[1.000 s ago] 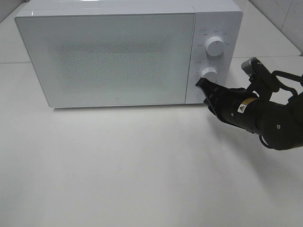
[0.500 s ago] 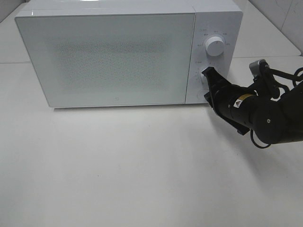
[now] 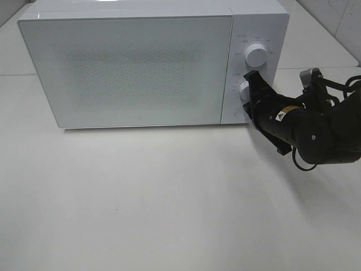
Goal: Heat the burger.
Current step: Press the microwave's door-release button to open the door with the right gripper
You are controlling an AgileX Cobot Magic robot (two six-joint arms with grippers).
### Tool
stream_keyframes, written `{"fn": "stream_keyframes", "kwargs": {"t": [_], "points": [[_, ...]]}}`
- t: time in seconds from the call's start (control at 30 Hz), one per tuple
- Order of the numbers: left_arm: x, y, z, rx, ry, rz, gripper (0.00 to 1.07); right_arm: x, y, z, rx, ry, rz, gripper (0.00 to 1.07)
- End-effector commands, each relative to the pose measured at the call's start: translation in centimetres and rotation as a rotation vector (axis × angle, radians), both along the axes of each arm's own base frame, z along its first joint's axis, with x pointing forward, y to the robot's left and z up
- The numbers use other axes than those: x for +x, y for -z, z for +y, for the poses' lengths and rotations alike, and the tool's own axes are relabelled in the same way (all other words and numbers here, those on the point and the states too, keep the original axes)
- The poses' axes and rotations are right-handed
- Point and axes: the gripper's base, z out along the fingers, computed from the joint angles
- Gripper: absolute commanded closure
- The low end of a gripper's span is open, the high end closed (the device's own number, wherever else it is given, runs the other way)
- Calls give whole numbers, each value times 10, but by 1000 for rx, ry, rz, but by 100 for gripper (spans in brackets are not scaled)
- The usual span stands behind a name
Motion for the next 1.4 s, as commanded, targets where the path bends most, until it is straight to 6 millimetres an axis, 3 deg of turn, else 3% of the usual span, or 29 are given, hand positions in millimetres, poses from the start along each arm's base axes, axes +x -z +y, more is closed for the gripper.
{"fn": "stream_keyframes", "kwargs": {"t": [0.03, 0.73, 1.4], "points": [[0, -1, 0, -3, 1, -17, 106, 2, -2, 0, 2, 5, -10, 107], [0, -1, 0, -2, 1, -17, 106, 2, 23, 2, 42, 4, 22, 107], [0, -1, 0, -2, 1, -17, 106, 19, 9, 9, 80, 4, -82, 107]]}}
